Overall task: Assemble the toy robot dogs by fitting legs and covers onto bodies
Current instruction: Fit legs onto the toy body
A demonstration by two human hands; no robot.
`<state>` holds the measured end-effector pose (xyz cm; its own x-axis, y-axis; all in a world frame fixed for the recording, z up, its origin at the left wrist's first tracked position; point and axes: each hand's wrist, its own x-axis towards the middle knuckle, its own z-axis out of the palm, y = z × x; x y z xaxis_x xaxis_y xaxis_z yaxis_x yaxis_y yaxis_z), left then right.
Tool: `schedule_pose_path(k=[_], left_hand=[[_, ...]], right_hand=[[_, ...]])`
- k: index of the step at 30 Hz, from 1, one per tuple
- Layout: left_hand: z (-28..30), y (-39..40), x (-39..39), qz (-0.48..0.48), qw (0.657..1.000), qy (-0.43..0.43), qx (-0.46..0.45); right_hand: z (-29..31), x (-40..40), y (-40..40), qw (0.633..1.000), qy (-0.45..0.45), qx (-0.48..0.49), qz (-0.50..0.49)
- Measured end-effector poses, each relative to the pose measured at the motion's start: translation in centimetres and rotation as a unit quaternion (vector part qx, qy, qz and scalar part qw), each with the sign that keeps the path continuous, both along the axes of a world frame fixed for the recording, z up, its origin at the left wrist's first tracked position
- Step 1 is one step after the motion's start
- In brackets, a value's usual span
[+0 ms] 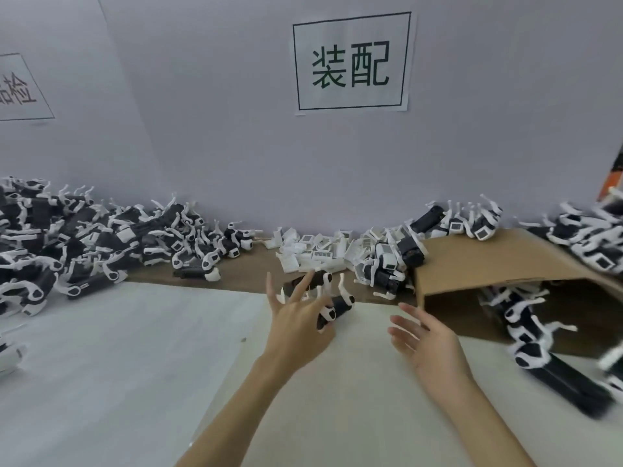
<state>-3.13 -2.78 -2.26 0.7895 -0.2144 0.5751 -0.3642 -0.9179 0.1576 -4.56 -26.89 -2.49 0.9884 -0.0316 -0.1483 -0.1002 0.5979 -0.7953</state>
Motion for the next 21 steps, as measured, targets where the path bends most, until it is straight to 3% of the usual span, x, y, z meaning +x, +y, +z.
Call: schedule_pose_path(k=[1,3,5,8,11,14,19,21], left_hand=[[-0.1,-1.0,-0.1,-0.021,0.999,-0.027,-0.002],[-0.5,-2.7,-0.5,-0.073,0.992,-0.046,-0.097],[-0.9,-3.7,-0.9,-0.126,0.968,-0.028,-0.215],[-0.7,-3.5,-1.6,-0.195,0.943,0.050,-0.265],[0.2,-2.3,-2.4,-0.249,0.923,0.138,-0.260],[0.3,-1.9,-2.8,-0.261,0.911,0.174,-0.269],[0.5,-3.6,-3.4,-0.184,0.877,0.094,-0.434],[0.3,-4.2,-3.6,-0.153,0.850,0.100,-0.495]], right_hand=[[-0.1,0.1,-0.3,0.998,-0.012,-0.061,-0.025],[-0.2,0.2,-0.6,0.986,-0.032,-0.150,-0.060],[-0.4,0.1,-0.3,0.982,-0.038,-0.177,-0.054],[-0.7,0.0,0.7,0.982,-0.041,-0.183,-0.012],[-0.9,-0.2,1.2,0.985,-0.055,-0.156,0.045],[-0.5,-0.3,0.6,0.990,-0.057,-0.115,0.060],[-0.1,-0.2,0.8,0.995,-0.074,-0.005,0.069],[0.3,-0.3,0.9,0.993,-0.086,0.041,0.075]])
